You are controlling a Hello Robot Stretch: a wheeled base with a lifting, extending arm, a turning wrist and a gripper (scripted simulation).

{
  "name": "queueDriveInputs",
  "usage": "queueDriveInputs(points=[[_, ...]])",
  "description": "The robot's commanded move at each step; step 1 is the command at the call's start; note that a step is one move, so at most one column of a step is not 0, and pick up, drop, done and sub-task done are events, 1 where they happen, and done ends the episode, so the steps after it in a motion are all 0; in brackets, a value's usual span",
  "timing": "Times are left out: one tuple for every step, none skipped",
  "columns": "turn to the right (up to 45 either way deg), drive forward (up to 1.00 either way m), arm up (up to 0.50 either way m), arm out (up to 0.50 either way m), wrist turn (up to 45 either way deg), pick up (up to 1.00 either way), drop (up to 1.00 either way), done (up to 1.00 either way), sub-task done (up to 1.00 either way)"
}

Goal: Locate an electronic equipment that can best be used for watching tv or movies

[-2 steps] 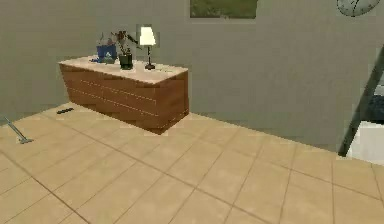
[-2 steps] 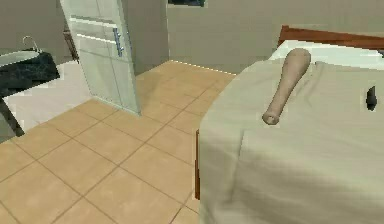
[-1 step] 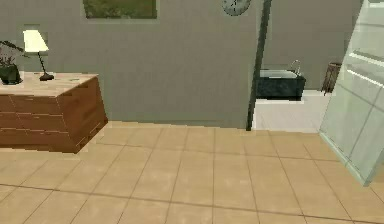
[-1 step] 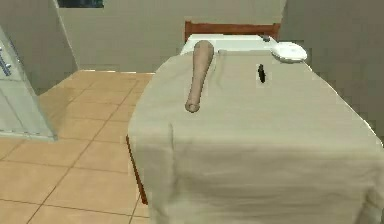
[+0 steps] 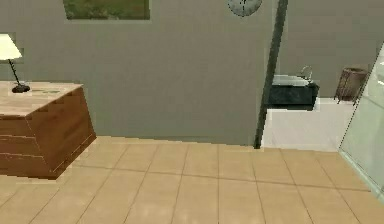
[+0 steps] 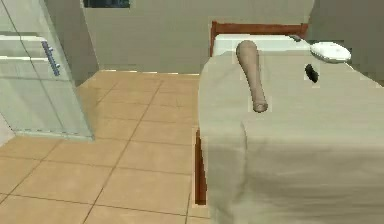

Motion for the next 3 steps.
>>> queueDriveInputs(points=[[36.0,0.0,0.0,0.0,0.0,0.0,0.0,0.0,0.0],[0.0,1.0,0.0,0.0,0.0,0.0,0.0,0.0,0.0],[0.0,1.0,0.0,0.0,0.0,0.0,0.0,0.0,0.0]])
